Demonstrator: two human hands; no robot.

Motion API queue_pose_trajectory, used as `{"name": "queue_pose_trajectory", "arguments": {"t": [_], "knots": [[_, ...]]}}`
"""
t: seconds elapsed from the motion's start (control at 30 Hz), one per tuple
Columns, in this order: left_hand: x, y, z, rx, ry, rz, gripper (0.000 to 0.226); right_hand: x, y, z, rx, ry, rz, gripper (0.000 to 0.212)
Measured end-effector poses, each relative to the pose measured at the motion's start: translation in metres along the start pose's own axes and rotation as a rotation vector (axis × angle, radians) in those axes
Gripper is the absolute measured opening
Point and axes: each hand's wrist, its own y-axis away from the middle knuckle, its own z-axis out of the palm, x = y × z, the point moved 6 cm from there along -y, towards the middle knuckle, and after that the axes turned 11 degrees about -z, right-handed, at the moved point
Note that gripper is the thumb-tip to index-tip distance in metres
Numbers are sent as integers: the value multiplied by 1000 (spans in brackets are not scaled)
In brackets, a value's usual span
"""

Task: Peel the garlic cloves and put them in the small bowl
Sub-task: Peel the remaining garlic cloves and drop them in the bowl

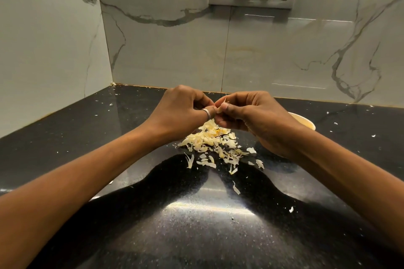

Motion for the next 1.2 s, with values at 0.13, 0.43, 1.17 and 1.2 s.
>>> {"name": "queue_pose_trajectory", "arguments": {"t": [0.13, 0.43, 1.17, 1.2], "knots": [[-8, -1, 3, -102, 134, -164, 10, 0, 0, 0, -15, 8, -1, 16], [-3, 3, 4, -174, 196, -174, 10, 2, -3, -4, 23, -83, 15, 17], [-4, 6, 11, -141, 274, -210, 12, 6, 0, 3, 75, -296, 96, 17], [-4, 6, 11, -138, 262, -203, 11, 6, 1, 3, 86, -307, 111, 16]]}}
